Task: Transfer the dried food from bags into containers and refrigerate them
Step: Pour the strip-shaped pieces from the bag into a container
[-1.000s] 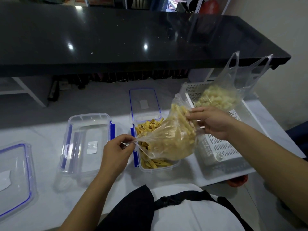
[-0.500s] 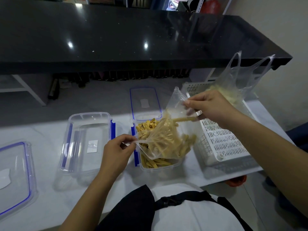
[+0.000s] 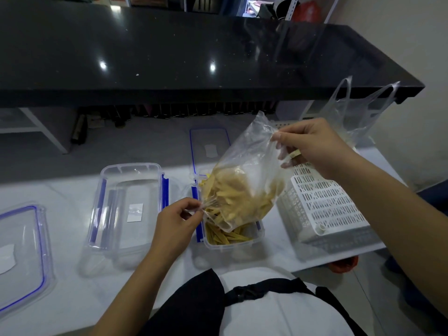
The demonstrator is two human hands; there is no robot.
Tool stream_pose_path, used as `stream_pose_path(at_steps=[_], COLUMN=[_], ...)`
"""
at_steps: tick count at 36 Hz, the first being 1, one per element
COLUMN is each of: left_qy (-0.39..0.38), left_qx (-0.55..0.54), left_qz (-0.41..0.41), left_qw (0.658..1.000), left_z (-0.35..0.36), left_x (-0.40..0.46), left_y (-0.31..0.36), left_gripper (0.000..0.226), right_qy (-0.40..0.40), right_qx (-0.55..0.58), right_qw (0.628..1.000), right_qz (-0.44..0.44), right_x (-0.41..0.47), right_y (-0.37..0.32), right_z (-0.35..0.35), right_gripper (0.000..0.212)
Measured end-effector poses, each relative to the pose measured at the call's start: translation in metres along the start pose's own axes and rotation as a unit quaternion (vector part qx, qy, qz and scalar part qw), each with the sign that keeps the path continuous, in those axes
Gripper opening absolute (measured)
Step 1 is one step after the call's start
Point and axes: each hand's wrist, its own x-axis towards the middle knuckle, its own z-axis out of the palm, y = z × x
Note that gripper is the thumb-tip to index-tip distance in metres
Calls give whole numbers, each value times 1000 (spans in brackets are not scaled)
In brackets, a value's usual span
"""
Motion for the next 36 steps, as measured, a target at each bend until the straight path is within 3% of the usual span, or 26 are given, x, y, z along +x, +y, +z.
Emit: stream_pose_path(at_steps=[7,13,19,27,36], left_qy=[-15,-13,92,46,118], left_qx=[9,80,225,167,223], left_qz=[8,75,192,174,189], left_qw=[1000,994,951,969,949], left_z=[3,7,12,23,24], left_x=[-1,-6,-9,-12,-13], left_y=[3,10,14,5,4], left_gripper=[25,27,22,23,19], right_qy=[35,44,63,71,61], right_qx=[40,35,41,54,56], right_qw=[999,998,997,996,996], right_qz=[-10,-25,-18,2,-14], right_x=[-3,-3,-5,-12,-11], right_y=[-1,-3,-1,8,3], right_z=[-19,-23,-25,-31,-32], right_gripper=[11,12,14,11,8])
